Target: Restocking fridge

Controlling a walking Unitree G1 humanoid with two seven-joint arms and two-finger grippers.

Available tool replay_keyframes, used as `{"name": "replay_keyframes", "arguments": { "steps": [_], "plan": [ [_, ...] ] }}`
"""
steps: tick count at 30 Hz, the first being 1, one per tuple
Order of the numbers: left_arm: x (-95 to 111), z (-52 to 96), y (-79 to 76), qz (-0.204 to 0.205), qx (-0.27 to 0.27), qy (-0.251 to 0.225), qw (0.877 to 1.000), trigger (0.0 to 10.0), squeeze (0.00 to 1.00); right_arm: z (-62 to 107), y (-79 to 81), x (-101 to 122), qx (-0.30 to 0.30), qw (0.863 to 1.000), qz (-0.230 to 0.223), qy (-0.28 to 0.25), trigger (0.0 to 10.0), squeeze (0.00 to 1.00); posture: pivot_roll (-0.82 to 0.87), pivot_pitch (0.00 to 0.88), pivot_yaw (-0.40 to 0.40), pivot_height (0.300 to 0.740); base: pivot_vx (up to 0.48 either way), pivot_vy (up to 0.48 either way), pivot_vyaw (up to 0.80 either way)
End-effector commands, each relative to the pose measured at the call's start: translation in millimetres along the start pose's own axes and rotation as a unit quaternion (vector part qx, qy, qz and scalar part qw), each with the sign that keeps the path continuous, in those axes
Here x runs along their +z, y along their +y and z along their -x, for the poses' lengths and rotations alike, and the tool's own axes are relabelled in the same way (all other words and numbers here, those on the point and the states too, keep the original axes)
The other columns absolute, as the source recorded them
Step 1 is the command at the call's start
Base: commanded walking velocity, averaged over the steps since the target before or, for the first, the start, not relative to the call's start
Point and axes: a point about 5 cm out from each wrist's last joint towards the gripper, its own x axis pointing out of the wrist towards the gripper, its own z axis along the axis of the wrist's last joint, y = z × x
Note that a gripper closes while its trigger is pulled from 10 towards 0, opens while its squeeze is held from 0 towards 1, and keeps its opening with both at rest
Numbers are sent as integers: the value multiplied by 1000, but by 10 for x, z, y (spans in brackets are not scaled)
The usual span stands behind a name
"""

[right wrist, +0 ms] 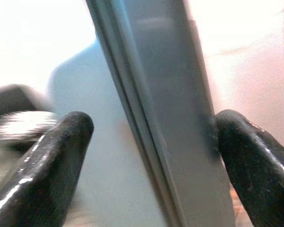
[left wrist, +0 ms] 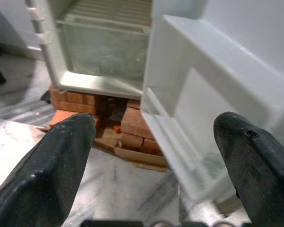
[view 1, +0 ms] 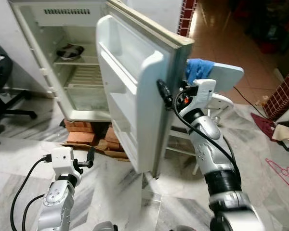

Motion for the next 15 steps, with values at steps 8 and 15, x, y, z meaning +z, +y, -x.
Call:
{"name": "replay_keyframes", "arguments": {
  "steps": [8, 15],
  "plan": [
    [24, -30, 17, -12, 3, 4, 1000, 10000, 0, 220, 221, -184, 101, 993, 8, 55, 10000, 0, -41, 0, 6, 740, 0, 0, 0],
    [73, -73, -8, -28, -10, 0, 1000, 10000, 0, 449, -127, -231, -27, 994, 68, 76, 10000, 0, -50, 0, 14, 740, 0, 0, 0]
  ]
}}
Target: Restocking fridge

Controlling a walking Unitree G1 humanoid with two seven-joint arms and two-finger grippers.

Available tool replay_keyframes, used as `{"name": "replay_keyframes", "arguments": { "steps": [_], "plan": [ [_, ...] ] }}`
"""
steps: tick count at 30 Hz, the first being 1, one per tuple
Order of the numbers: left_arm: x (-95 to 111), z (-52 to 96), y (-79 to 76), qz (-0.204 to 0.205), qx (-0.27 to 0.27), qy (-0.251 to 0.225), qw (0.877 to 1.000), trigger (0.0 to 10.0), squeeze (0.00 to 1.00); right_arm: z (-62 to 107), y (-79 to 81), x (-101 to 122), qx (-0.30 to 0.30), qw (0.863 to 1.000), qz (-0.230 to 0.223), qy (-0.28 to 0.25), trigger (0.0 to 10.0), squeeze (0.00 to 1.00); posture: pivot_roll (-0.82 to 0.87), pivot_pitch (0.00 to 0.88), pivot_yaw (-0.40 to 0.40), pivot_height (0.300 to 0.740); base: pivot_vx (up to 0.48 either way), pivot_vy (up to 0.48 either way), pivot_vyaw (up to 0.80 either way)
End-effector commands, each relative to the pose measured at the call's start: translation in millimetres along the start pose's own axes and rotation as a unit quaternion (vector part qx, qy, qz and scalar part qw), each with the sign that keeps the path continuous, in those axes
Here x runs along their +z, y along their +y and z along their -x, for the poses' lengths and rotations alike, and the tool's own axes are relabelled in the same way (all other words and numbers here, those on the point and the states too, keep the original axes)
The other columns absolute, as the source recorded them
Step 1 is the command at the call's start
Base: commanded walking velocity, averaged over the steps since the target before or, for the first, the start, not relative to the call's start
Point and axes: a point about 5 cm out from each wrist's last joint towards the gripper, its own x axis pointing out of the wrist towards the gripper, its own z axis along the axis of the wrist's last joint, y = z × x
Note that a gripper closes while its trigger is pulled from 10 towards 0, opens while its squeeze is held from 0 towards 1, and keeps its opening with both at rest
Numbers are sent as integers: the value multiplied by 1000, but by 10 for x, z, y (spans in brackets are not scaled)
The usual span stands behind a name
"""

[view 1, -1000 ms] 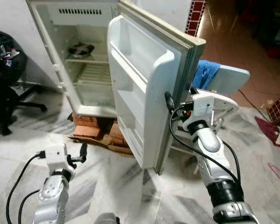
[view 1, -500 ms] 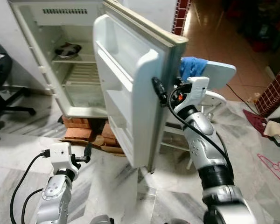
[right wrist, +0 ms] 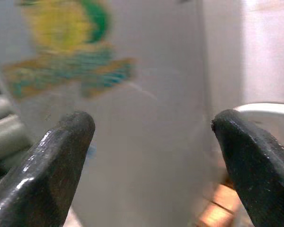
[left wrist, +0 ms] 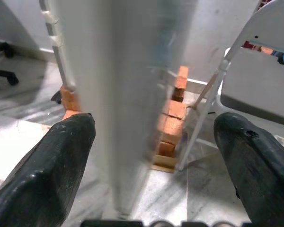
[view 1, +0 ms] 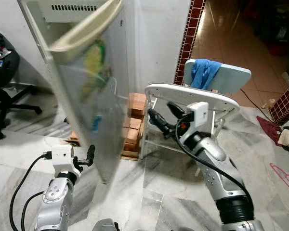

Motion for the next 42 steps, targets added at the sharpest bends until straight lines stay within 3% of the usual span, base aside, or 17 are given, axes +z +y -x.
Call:
{"name": "replay_keyframes", "arguments": {
  "steps": [1, 4, 9, 34, 42],
  "plan": [
    [32, -35, -11, -15, -6, 1, 1000, 10000, 0, 28, -52, 4, -36, 999, 9, -7, 10000, 0, -50, 0, 14, 740, 0, 0, 0],
    [66, -58, -5, -20, -8, -5, 1000, 10000, 0, 74, -138, -26, -90, 995, 43, -9, 10000, 0, -45, 0, 8, 740, 0, 435, 0],
    [91, -85, 28, -20, -3, -9, 1000, 10000, 0, 154, -216, -131, -162, 985, 61, 0, 10000, 0, -41, 0, 4, 740, 0, 480, 0],
    [84, -91, -29, -30, -16, -15, 999, 10000, 0, 317, -303, -314, -229, 972, 54, 7, 10000, 0, -54, 0, 23, 740, 0, 480, 0],
    [204, -150, -74, -31, -27, -44, 998, 10000, 0, 298, -294, -339, -229, 971, 63, 8, 10000, 0, -64, 0, 36, 740, 0, 0, 0]
  ]
}}
